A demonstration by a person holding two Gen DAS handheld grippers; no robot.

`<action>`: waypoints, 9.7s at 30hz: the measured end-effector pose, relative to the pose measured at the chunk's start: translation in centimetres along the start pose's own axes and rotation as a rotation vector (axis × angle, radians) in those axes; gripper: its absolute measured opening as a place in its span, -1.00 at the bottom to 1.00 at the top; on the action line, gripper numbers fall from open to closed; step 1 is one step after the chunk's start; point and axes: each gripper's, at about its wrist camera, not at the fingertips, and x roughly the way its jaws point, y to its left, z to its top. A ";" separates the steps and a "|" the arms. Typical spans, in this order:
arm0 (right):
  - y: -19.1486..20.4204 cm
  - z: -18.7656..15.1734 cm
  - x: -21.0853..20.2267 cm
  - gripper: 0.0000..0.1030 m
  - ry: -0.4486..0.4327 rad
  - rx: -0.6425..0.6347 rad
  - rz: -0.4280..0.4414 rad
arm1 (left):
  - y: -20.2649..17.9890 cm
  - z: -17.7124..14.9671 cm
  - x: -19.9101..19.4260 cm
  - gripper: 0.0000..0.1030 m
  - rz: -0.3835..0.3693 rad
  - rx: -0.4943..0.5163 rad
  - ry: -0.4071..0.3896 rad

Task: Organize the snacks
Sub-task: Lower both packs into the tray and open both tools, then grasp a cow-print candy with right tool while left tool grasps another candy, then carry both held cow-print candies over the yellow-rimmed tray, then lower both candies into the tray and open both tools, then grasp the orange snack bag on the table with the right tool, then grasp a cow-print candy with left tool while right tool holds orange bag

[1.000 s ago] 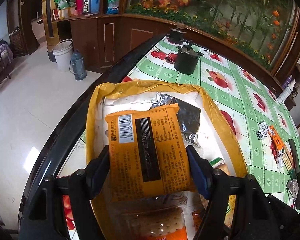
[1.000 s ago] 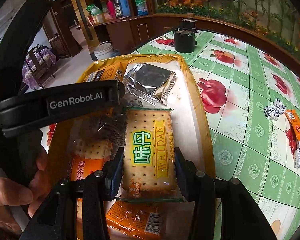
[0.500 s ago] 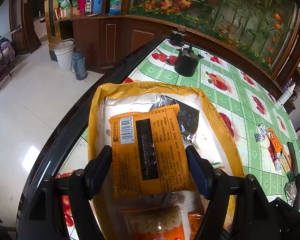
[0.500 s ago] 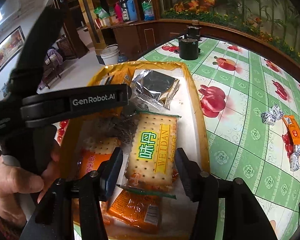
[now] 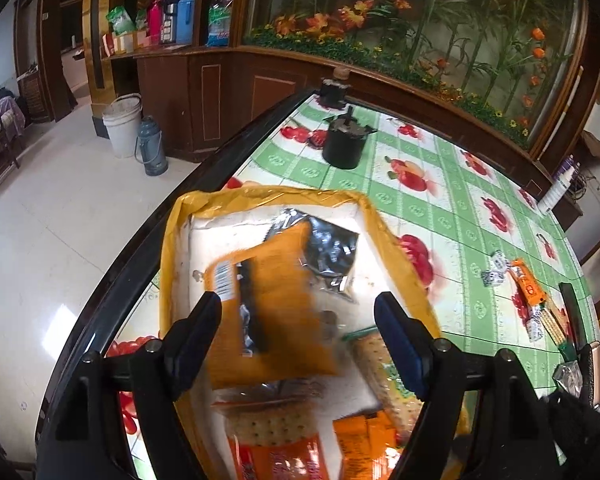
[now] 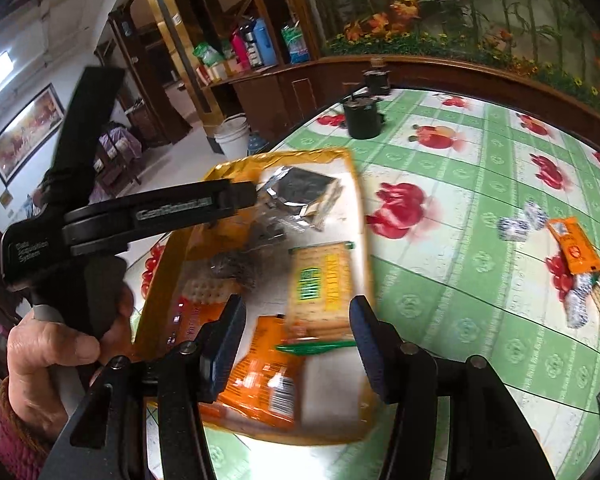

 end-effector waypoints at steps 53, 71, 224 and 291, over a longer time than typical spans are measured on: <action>-24.2 -2.6 -7.0 -0.60 -0.058 0.552 -0.213 | -24.6 2.3 12.7 -0.36 -0.209 0.292 0.286; -24.2 -2.7 -7.7 -0.60 -0.066 0.574 -0.176 | -25.5 -0.7 12.7 0.14 -0.242 0.327 0.381; -27.1 4.9 -2.8 0.29 0.051 0.407 -0.267 | -18.1 -14.2 -1.4 0.01 -0.310 0.382 0.100; -22.9 -2.1 -9.2 -0.05 -0.075 0.419 0.008 | -22.8 -11.2 3.1 -0.22 -0.327 0.326 0.206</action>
